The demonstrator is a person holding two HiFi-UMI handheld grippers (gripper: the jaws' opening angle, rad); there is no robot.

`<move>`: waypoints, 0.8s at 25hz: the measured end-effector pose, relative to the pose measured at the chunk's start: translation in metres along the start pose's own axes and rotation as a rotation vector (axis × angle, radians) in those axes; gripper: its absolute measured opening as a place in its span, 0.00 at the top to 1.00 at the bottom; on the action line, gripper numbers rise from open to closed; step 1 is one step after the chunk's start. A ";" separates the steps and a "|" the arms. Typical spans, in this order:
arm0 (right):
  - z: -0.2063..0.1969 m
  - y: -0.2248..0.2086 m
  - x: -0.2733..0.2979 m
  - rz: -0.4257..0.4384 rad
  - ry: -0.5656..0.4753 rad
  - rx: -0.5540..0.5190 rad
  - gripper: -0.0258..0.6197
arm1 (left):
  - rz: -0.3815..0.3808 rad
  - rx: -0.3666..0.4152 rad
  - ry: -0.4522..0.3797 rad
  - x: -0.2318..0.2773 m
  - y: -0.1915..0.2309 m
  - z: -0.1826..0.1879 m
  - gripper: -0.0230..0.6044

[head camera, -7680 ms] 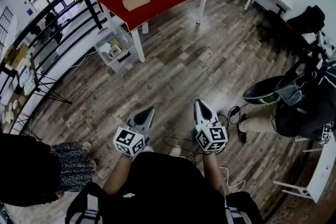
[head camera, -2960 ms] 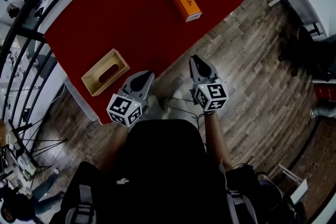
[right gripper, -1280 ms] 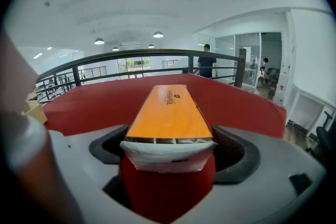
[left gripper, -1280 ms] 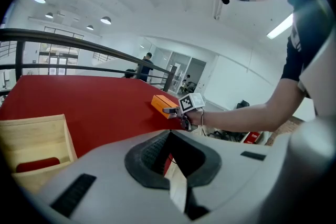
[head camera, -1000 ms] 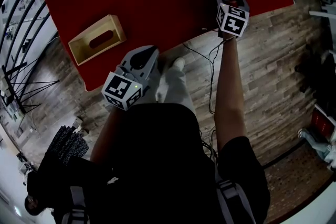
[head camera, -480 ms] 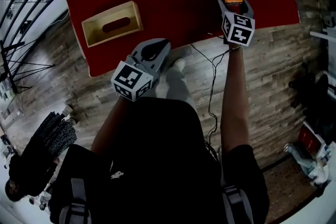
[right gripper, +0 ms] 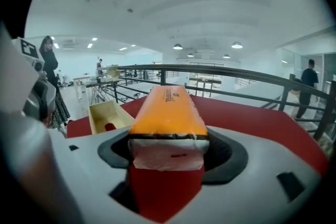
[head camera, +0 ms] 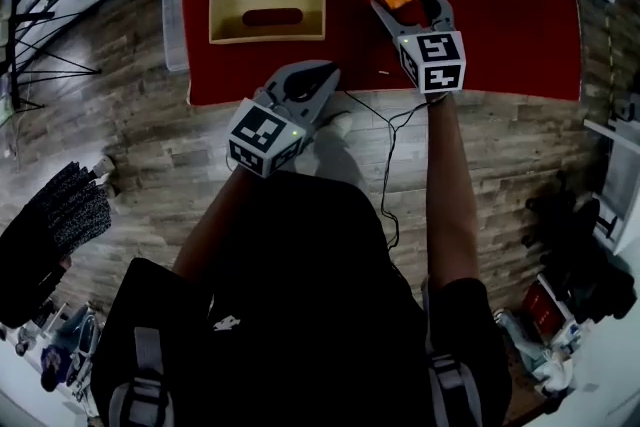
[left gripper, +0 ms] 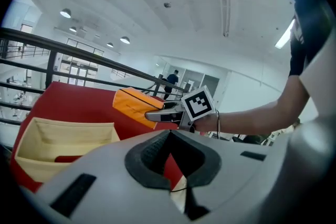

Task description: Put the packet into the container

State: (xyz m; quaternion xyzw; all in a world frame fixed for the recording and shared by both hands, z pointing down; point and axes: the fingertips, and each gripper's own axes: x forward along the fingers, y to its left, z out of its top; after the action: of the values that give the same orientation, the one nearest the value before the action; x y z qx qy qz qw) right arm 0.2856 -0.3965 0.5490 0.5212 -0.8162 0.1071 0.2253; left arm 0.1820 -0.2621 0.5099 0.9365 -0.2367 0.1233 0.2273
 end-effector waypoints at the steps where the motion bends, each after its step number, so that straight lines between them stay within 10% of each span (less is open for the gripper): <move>1: 0.006 0.014 0.007 0.036 -0.007 -0.016 0.38 | 0.015 -0.004 -0.005 -0.007 0.006 -0.001 0.95; 11: 0.038 0.160 0.049 0.486 -0.005 -0.260 0.38 | 0.161 0.043 -0.039 -0.061 0.053 -0.012 0.95; 20: 0.031 0.191 0.070 0.629 0.043 -0.383 0.38 | 0.210 0.008 -0.063 -0.091 0.071 -0.017 0.95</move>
State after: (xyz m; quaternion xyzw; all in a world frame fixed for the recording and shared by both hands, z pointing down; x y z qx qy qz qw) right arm 0.0810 -0.3826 0.5675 0.1909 -0.9369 0.0274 0.2917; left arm 0.0666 -0.2739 0.5199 0.9109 -0.3400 0.1180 0.2020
